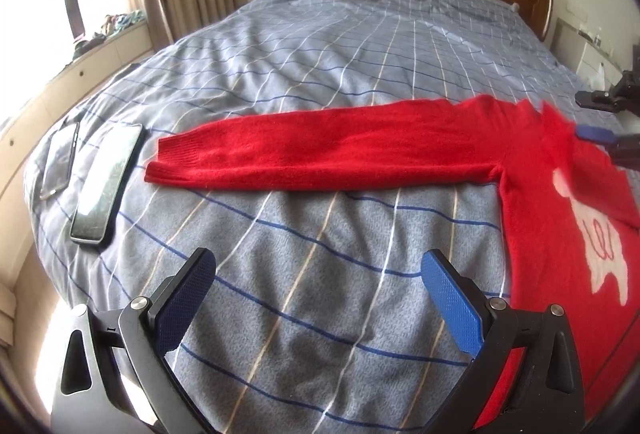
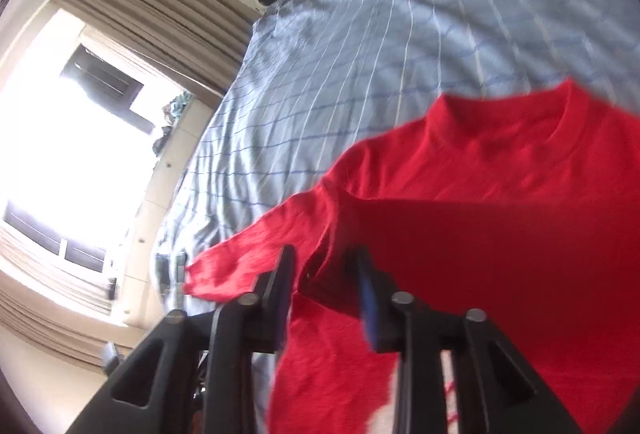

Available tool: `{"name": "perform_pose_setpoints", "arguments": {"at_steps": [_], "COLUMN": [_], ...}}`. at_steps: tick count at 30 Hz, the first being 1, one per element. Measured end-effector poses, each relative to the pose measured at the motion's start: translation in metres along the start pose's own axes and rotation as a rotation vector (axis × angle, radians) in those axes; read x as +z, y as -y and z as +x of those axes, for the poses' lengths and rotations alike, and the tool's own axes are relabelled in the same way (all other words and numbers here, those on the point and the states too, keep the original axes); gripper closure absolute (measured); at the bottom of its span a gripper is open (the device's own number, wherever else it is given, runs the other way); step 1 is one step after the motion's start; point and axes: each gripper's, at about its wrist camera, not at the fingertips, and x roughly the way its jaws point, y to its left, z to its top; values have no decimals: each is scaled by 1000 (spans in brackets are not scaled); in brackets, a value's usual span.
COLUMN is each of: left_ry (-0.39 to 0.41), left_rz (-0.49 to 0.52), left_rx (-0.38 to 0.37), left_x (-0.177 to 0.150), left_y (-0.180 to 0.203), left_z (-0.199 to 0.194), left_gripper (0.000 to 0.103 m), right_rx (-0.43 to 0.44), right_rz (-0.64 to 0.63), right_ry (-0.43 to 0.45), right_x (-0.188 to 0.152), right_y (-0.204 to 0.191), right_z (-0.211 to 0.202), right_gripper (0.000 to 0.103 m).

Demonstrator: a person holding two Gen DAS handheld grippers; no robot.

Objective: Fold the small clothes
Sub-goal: 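Grasp a sleeve with the right gripper and fold it across the body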

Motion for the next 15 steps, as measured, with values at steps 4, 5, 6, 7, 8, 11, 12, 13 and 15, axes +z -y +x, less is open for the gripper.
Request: {"name": "perform_pose_setpoints", "arguments": {"at_steps": [4, 5, 6, 7, 8, 11, 12, 13, 15], "left_ry": [-2, -6, -15, -30, -46, -83, -92, -91, -68], "left_rz": [-45, -61, -78, -93, -106, -132, -133, -130, -123], "left_rx": [-32, -42, -54, -67, -82, -124, -133, -137, -127], "left_x": [-4, -4, -5, -5, -5, -4, -4, -3, 1], "left_y": [-10, -13, -14, -14, -13, -8, -8, -9, -20], "left_z": [3, 4, 7, 11, 15, 21, 20, 18, 13], "left_gripper": [0, 0, 0, 0, 0, 0, 1, 1, 1], "right_rx": [83, 45, 4, -43, -95, -283, -285, -257, -248], "right_rz": [47, 22, -3, -18, -15, 70, 94, 106, 85], "right_ry": [22, 22, 12, -5, -27, -90, -83, -54, -8], "right_x": [-12, -14, -16, -20, -23, -39, -45, -50, -60], "right_y": [20, 23, 26, 32, 42, 89, 101, 107, 102], "right_z": [-20, -30, -37, -42, -45, -39, -42, -49, -69], "right_gripper": [55, 55, 55, 53, 49, 53, 57, 58, 58]}}
